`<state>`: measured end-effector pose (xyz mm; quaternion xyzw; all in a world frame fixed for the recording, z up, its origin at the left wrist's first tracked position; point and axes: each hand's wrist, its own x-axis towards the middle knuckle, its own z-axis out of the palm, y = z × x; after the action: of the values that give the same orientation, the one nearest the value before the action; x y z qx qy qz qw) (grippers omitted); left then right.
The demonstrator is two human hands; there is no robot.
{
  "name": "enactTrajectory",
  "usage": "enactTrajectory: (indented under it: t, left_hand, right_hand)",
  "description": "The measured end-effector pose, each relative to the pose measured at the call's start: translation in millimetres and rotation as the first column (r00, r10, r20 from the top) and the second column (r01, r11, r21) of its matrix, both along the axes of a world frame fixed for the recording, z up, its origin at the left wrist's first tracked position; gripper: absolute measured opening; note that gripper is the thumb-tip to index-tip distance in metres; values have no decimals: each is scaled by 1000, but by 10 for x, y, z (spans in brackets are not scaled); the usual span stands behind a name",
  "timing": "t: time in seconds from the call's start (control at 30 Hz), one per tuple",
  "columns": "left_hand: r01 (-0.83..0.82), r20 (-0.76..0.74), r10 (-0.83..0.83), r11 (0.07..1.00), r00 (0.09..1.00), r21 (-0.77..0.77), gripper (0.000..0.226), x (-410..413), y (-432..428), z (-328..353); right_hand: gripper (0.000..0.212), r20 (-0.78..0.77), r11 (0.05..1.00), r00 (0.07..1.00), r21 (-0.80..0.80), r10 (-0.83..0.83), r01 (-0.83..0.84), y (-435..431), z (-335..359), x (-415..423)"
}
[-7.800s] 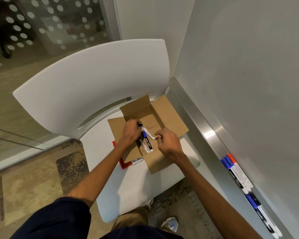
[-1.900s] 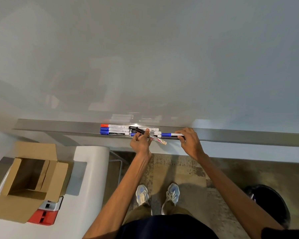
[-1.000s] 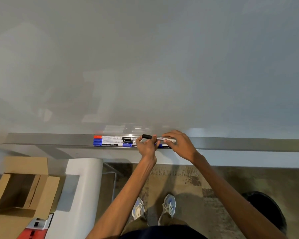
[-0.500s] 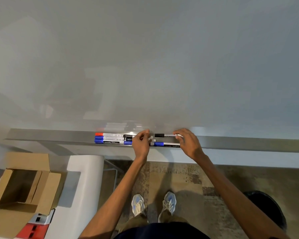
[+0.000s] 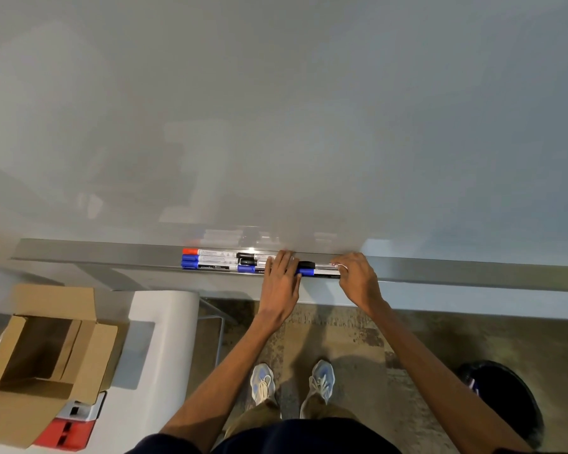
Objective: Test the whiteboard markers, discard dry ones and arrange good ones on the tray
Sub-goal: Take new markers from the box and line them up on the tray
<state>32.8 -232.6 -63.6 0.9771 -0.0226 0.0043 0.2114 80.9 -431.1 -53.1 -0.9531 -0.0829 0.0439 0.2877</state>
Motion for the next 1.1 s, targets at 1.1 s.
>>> enactTrajectory:
  t: [1.1]
  left_hand:
    - [-158, -71, 158, 987, 985, 14, 62, -140, 432, -38]
  right_hand:
    - [63, 78, 997, 996, -74, 42, -36, 521, -359, -420]
